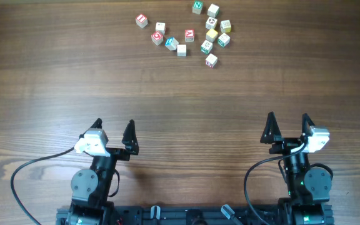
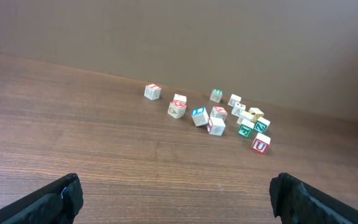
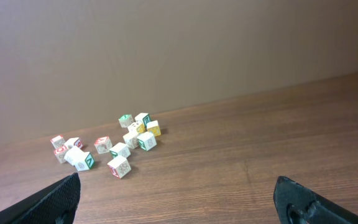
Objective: Form a circle
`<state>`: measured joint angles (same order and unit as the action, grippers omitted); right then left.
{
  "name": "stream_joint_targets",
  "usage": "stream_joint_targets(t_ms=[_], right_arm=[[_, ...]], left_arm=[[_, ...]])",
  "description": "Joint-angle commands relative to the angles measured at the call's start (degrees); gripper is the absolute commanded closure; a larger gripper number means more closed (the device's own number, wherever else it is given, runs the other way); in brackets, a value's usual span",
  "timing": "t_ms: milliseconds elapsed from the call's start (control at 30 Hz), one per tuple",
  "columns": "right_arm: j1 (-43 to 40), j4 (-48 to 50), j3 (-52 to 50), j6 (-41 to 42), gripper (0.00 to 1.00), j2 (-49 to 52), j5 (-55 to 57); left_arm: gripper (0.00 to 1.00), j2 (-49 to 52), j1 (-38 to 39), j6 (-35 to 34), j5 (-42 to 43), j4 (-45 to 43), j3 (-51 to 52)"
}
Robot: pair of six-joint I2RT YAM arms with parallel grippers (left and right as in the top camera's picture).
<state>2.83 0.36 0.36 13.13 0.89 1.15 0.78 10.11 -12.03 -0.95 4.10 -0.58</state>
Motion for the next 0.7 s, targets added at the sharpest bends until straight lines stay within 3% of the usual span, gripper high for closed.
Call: stream_joint_targets(t_ms=[0, 533, 667], right_arm=[[-0.33, 0.13, -0.07, -1.01, 0.0, -0.46, 0.48], [-0.33, 0.15, -0.07, -0.96, 0.0, -0.46, 0.48], [-0.33, 0.13, -0.07, -1.01, 0.0, -0.46, 0.48]], left_arm=[[0.0, -0.57, -0.22, 1.18, 0.87, 0.13, 0.26], [0.0, -0.5, -0.22, 1.11, 1.25, 0.13, 0.26], [0.0, -0.28, -0.22, -1.46, 8.11, -0.35, 0.26]])
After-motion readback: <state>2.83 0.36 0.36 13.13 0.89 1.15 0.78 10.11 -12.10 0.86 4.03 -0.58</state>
